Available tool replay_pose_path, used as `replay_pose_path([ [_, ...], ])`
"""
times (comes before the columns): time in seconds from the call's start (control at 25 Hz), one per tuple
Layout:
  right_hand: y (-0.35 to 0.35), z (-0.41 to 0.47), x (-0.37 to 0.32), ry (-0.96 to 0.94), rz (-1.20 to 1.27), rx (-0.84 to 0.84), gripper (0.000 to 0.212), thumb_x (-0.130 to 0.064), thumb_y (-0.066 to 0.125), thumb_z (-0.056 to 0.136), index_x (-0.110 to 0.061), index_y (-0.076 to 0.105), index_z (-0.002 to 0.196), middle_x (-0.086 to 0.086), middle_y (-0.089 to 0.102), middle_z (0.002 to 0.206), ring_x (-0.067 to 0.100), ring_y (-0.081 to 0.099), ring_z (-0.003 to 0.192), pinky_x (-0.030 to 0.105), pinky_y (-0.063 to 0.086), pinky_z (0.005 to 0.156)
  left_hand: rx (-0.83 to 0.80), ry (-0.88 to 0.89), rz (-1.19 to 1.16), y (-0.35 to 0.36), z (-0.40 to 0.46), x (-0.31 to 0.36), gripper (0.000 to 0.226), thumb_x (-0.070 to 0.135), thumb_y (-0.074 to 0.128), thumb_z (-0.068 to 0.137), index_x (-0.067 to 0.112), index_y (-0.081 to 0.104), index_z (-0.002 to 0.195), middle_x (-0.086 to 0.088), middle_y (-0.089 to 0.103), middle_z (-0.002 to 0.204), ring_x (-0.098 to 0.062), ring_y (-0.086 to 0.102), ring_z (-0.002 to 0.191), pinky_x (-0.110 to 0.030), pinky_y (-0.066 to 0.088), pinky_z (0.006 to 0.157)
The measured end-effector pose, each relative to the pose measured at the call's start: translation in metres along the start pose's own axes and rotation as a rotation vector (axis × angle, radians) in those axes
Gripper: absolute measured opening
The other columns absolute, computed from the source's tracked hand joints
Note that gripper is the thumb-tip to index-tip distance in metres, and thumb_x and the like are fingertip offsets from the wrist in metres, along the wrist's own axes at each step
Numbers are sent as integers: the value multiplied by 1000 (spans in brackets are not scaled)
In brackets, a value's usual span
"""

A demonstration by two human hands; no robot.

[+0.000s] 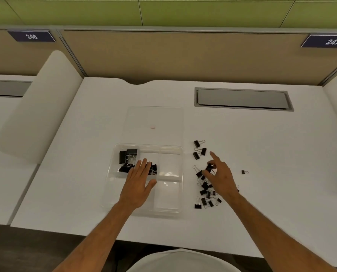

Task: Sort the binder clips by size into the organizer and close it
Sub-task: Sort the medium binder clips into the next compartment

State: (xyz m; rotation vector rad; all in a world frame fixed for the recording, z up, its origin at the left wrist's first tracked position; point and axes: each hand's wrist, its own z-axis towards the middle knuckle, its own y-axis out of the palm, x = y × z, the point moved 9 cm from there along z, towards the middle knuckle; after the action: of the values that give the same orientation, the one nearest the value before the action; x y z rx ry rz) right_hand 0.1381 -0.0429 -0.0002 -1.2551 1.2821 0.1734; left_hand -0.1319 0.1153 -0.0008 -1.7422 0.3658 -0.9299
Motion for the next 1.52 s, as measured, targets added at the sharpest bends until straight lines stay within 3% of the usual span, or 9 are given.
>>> replay_pose_path([
  [0.36, 75, -26, -63, -69, 127, 37, 74, -29, 70, 87, -42, 30, 148, -16, 61, 115, 9, 52, 106, 37, 46, 93, -23, 16, 83, -10, -12, -66, 71, 59, 19, 98, 22, -1, 155, 3, -8, 163, -12, -13, 149, -40, 2, 121],
  [0.68, 135, -12, -131, -106, 111, -122, 76, -35, 68, 89, -37, 25, 151, -14, 60, 121, 8, 63, 83, 19, 49, 81, -68, 31, 89, 2, -16, -85, 67, 61, 16, 99, 29, -3, 155, 5, -9, 163, -12, -14, 148, -40, 2, 121],
  [1.0, 193, 13, -145, -98, -113, -263, 76, -29, 65, 91, -32, 21, 152, 3, 61, 121, 18, 61, 94, 35, 52, 91, -62, 37, 79, 5, -15, -88, 66, 57, 22, 101, 30, -6, 154, 5, -10, 163, -13, -14, 149, -40, 2, 121],
  [1.12, 195, 17, -140, -70, -115, -253, 80, -25, 65, 92, -32, 16, 154, 6, 58, 129, 19, 58, 105, 28, 47, 94, -64, 38, 74, 5, -14, -89, 66, 56, 24, 101, 29, -5, 155, 5, -9, 163, -13, -14, 148, -40, 2, 121],
  [1.32, 184, 8, -132, -87, -54, -250, 82, -19, 63, 93, -39, 11, 154, -2, 46, 147, 15, 50, 124, 24, 40, 97, -69, 31, 71, 5, -14, -89, 66, 58, 22, 101, 30, -5, 155, 5, -9, 163, -12, -15, 148, -40, 2, 122],
  [1.52, 160, -13, -125, -124, -18, -163, 69, -28, 58, 96, -37, 20, 152, -9, 50, 141, 9, 48, 124, 27, 39, 103, -47, 41, 50, 4, -15, -89, 66, 58, 20, 100, 31, -4, 155, 6, -6, 163, -12, -13, 149, -40, 2, 122],
])
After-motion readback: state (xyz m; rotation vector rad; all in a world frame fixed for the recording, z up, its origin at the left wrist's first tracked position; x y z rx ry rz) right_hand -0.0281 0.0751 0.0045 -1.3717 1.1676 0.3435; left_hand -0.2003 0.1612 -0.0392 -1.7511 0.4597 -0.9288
